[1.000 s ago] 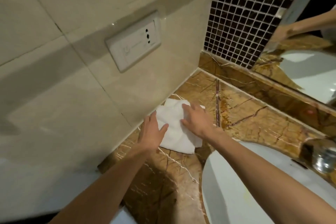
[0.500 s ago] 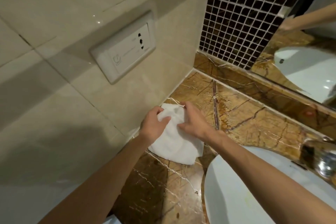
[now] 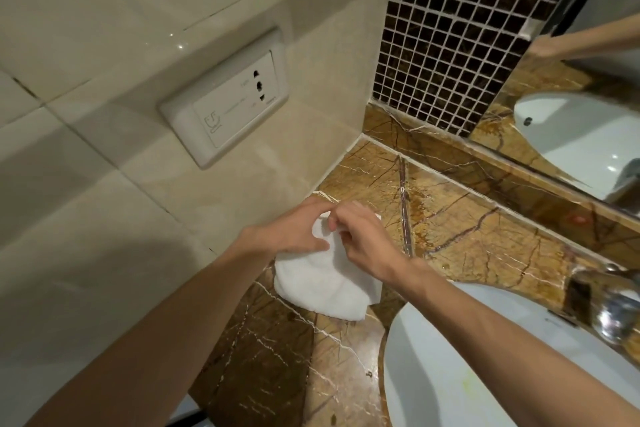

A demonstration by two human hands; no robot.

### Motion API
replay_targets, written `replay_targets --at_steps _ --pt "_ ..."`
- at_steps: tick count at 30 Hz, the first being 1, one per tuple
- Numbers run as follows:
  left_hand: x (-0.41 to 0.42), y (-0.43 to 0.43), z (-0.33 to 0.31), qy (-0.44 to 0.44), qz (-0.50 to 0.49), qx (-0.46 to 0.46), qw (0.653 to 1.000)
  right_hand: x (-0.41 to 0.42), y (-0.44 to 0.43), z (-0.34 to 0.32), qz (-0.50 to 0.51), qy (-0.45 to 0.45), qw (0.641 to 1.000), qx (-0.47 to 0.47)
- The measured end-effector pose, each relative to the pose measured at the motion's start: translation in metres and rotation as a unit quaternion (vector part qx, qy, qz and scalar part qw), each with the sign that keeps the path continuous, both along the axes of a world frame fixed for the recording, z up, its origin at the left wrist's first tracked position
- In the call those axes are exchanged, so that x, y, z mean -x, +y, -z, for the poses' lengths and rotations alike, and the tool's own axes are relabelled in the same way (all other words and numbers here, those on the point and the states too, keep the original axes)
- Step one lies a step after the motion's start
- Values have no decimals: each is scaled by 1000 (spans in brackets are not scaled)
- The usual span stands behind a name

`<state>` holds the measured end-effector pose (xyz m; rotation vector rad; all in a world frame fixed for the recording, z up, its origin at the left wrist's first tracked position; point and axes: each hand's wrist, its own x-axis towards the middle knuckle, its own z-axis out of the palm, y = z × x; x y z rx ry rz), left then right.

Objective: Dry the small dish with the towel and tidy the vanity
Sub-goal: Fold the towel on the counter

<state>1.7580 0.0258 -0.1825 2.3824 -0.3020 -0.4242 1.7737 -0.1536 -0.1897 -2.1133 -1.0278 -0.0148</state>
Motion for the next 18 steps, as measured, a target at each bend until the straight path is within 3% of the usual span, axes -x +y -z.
replay_targets --at_steps 5,8,13,18 --pt "0 -2 -2 -13 14 29 999 -1 -6 -3 -18 -33 999 -11" --pt "-3 0 -4 -18 19 -7 1000 -2 -9 -3 9 -40 999 24" --pt "1 8 -3 -15 -60 -52 997 -8 -17 -6 60 8 994 91" --pt "8 9 -2 -70 -121 -8 990 -25 -16 -13 99 46 980 169"
